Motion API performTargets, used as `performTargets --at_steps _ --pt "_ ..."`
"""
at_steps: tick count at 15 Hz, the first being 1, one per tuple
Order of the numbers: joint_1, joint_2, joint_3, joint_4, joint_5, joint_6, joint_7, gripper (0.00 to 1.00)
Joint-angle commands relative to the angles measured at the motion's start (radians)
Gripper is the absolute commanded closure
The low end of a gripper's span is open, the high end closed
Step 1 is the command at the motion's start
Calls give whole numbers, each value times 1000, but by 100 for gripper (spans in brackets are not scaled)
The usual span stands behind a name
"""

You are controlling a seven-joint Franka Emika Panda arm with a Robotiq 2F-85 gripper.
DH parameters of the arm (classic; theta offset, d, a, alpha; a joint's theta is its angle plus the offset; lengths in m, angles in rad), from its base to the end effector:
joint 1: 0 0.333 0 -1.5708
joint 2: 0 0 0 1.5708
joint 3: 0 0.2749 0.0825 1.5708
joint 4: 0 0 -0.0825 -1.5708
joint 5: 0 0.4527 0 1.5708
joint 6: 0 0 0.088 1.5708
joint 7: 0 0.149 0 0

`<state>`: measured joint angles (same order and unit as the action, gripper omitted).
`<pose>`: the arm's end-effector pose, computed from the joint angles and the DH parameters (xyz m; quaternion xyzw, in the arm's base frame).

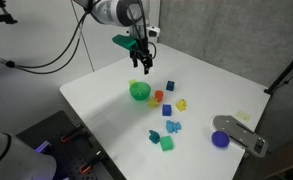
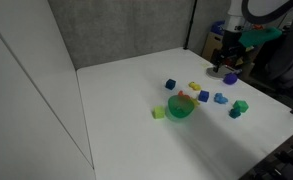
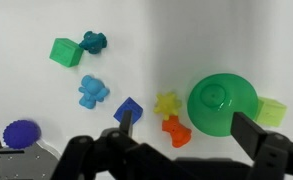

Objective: Pick up the orange toy from the green bowl and put it on the table

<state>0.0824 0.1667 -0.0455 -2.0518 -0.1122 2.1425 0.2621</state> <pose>0.6144 0.0136 0.2284 0.9948 -0.0800 -0.0301 0.0548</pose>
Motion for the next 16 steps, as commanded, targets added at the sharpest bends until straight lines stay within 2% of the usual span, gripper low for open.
performTargets --at_steps 1,4,8,12,16 --pt "-10 -156 39 -126 12 17 -66 0" --pt "-10 -246 62 -180 25 25 -83 0" --pt "-8 -327 77 -209 108 1 -143 0" --pt "-9 -347 79 -212 161 -27 -171 0" --pt "-13 -325 87 -200 140 -22 -145 0"
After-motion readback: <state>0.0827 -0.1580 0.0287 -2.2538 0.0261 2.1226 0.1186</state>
